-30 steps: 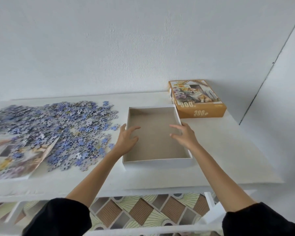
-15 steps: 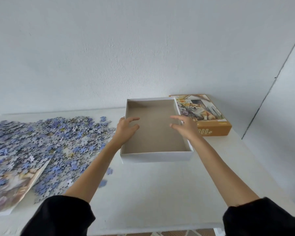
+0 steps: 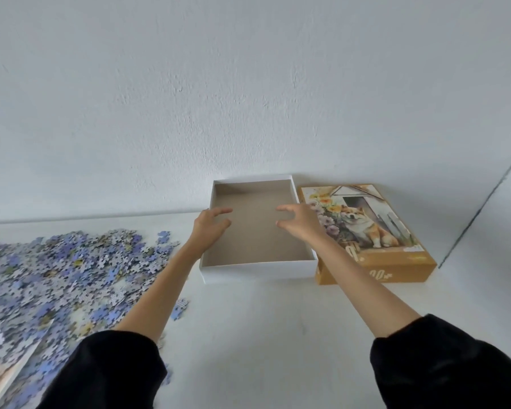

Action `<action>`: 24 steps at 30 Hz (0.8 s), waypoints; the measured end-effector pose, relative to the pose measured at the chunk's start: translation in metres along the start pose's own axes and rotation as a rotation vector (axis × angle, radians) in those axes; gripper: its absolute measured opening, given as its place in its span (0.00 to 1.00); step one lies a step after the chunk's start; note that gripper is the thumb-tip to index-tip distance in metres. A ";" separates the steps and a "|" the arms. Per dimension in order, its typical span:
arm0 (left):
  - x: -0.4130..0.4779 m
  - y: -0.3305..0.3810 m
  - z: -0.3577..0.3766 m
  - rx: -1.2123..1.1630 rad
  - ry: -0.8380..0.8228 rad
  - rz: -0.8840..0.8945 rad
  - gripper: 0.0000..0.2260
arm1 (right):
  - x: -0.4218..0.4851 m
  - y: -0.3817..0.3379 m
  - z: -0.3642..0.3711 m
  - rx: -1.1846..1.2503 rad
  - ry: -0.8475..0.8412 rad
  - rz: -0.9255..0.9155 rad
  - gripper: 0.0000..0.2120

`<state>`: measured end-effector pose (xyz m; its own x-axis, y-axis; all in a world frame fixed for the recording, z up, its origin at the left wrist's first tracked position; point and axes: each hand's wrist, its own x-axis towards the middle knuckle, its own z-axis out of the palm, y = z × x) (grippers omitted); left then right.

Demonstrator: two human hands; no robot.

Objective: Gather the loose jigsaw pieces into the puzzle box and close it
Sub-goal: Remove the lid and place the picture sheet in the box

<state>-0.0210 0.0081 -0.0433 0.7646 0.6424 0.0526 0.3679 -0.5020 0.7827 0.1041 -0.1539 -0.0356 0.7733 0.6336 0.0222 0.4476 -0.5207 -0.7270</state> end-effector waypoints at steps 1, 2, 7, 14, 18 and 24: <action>0.002 -0.002 0.002 0.004 0.000 -0.007 0.15 | 0.003 0.001 0.003 -0.016 -0.036 0.004 0.21; 0.004 -0.005 0.004 0.006 0.002 -0.014 0.16 | 0.004 0.003 0.006 -0.033 -0.073 0.014 0.22; 0.008 -0.013 0.016 0.021 0.011 -0.024 0.16 | 0.011 0.013 0.022 -0.100 -0.074 0.036 0.25; 0.007 -0.016 0.022 0.016 -0.001 -0.036 0.16 | 0.005 0.012 0.023 -0.202 0.003 0.001 0.24; 0.006 -0.013 0.016 0.036 0.043 0.029 0.15 | -0.003 0.011 0.023 -0.219 0.057 -0.056 0.23; -0.007 0.000 0.002 0.028 0.104 0.104 0.14 | -0.009 -0.010 0.016 -0.154 0.094 -0.170 0.19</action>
<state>-0.0256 0.0022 -0.0446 0.7410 0.6418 0.1975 0.3055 -0.5840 0.7521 0.0853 -0.1454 -0.0399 0.7163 0.6672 0.2044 0.6323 -0.4967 -0.5945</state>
